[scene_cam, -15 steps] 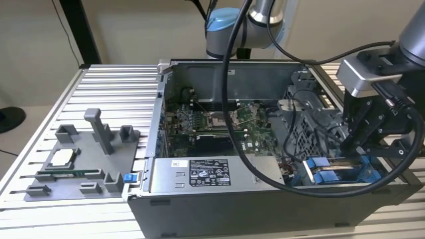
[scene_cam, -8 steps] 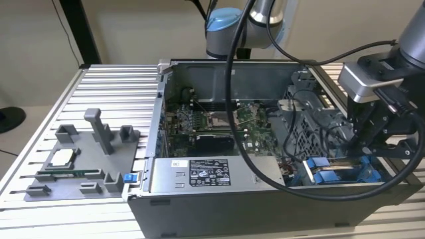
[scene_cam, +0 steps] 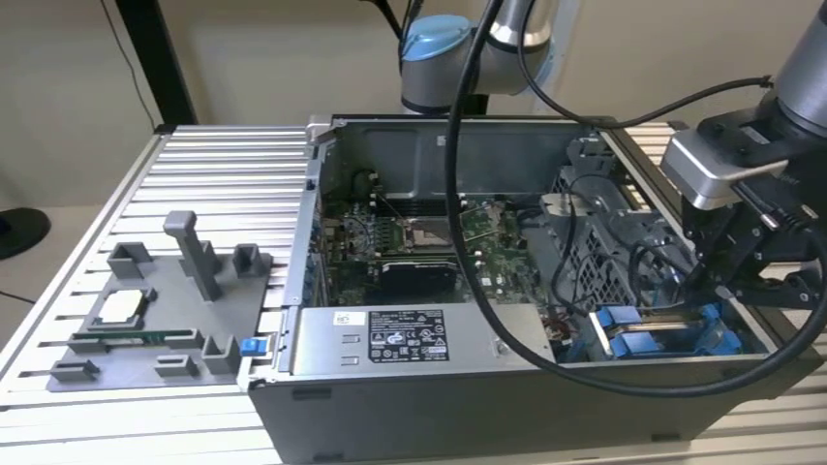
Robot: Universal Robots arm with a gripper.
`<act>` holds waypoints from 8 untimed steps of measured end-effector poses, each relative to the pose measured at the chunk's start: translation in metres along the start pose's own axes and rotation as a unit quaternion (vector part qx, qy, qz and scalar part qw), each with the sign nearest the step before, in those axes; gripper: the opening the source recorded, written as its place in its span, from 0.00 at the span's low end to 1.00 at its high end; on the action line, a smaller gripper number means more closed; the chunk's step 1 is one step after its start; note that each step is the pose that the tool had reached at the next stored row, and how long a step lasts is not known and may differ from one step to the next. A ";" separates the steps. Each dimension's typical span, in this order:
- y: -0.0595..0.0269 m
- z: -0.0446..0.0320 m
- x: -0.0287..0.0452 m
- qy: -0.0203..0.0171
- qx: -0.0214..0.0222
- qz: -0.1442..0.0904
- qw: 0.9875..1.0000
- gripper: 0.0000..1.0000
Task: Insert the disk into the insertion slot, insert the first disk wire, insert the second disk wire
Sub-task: 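Insert the first disk wire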
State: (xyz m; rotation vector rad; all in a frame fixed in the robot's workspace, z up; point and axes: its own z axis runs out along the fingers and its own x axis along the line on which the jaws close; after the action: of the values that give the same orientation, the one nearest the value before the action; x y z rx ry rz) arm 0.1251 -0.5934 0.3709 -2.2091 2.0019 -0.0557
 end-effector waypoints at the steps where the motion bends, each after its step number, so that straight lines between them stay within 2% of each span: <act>1: 0.0000 0.0001 0.0000 0.000 0.000 0.000 1.000 0.00; 8: 0.0001 0.0007 0.0001 0.000 0.001 0.000 1.000 0.00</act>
State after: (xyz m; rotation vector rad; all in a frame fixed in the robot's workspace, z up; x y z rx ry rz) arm 0.1252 -0.5935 0.3702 -2.2083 1.9997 -0.0583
